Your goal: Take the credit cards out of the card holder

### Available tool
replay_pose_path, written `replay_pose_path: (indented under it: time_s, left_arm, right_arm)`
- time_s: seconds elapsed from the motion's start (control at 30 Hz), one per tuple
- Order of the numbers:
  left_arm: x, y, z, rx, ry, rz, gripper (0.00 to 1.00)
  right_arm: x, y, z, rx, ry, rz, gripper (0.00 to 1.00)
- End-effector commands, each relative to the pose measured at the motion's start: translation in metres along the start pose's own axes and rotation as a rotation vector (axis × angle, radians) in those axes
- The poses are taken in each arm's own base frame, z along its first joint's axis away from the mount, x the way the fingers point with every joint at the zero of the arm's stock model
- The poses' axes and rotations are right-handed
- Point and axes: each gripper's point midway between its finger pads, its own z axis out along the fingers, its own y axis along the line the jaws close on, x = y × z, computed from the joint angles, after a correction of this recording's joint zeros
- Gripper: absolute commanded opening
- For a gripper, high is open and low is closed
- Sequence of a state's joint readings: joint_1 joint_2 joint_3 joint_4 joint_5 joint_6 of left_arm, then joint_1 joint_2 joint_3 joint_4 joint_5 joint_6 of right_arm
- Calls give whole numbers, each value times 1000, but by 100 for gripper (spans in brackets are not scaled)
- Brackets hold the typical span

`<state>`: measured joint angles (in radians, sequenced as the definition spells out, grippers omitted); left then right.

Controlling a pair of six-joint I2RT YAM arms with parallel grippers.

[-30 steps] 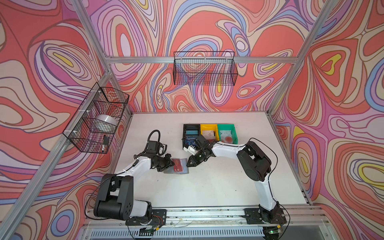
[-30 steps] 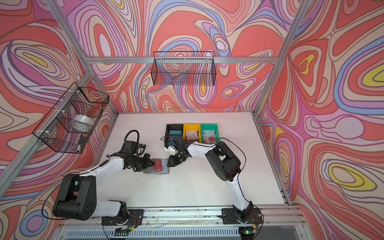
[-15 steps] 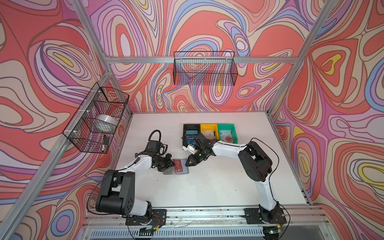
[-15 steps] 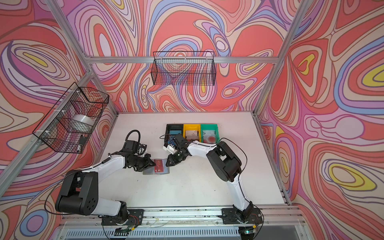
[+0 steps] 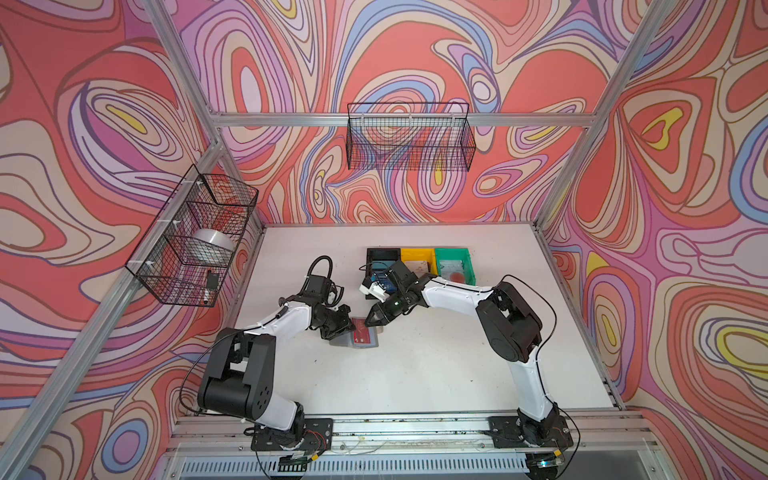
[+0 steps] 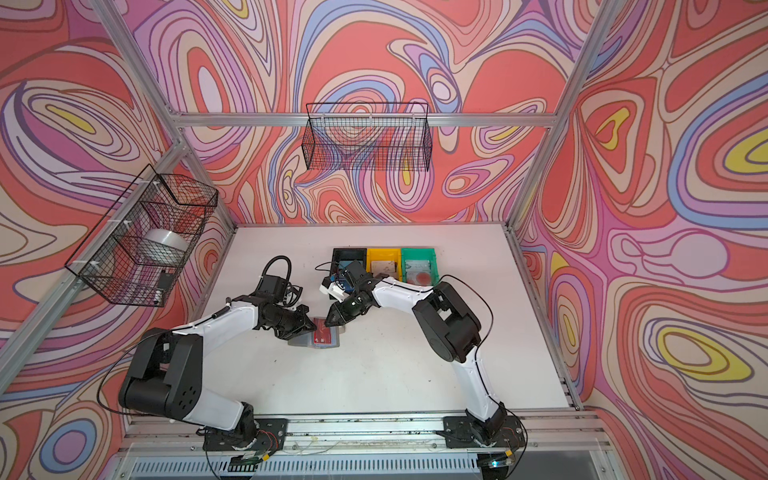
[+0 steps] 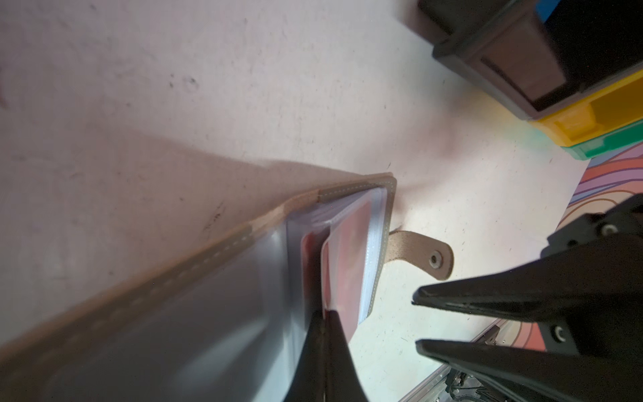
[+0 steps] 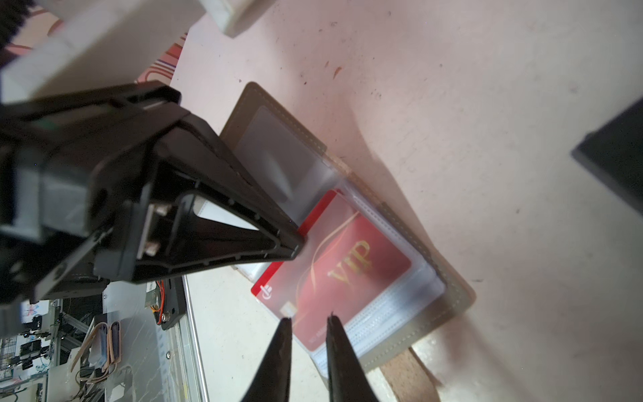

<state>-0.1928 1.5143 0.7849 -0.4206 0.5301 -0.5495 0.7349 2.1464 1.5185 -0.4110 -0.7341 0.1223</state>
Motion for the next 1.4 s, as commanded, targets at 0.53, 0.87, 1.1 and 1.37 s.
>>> replay_pose_path:
  time_s: [0.53,0.87,1.1,1.37]
  left_arm:
    - [14,15,4,-59,33,-7,0]
    - [13,16,13,-35,58,-9,0]
    - [10,7,11,0,58,10,0]
    - [12,10,1,-41,51,22,0]
  right_arm:
    - [17,-21,22,-8,47,66,21]
    - [6,-4,15,-54,13,40,18]
    - [15,-17,24,-30,42,72,18]
    - [32,-34,30,29,89,112,18]
